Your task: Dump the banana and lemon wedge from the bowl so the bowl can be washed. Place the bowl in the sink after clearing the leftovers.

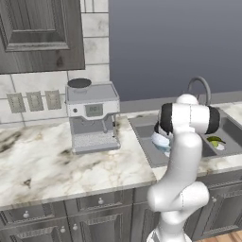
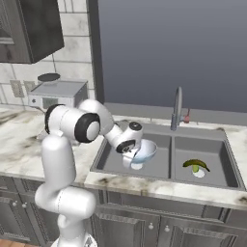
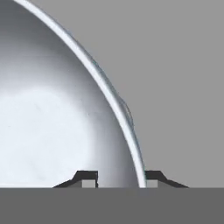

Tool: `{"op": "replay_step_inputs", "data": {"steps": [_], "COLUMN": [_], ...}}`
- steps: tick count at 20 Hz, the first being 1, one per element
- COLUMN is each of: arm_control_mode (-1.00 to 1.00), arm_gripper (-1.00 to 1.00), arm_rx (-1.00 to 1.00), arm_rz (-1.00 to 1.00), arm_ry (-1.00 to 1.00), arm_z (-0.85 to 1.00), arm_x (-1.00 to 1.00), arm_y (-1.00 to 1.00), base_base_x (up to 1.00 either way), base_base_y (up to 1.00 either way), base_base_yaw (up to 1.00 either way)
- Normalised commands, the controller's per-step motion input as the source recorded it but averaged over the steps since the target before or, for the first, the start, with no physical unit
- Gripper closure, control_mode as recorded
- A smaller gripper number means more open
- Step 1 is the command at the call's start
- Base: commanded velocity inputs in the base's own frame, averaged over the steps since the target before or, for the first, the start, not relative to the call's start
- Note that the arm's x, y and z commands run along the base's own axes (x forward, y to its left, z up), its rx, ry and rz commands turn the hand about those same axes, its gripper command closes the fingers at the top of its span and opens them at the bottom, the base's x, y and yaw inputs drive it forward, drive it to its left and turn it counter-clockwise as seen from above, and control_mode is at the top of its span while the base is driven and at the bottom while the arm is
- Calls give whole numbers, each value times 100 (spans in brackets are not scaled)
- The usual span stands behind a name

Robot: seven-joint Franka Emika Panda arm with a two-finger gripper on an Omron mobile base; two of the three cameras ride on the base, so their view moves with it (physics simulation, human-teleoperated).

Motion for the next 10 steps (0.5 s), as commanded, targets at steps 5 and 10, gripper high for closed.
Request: {"op": "replay_step_inputs", "data": {"steps": [5,10], "arm_control_mode": [-100,-100], "arm_gripper": [100,-100], "arm_rx": [-9,-2], "arm_rz": [-8,-6], "arm_ry": [3,3], "arm_z": [-41,-5], "arm_x": [30,25], "arm_y": [0,1], "base_base_x": [0,0], "base_base_y": [0,0], "base_base_yaw": [0,0]}}
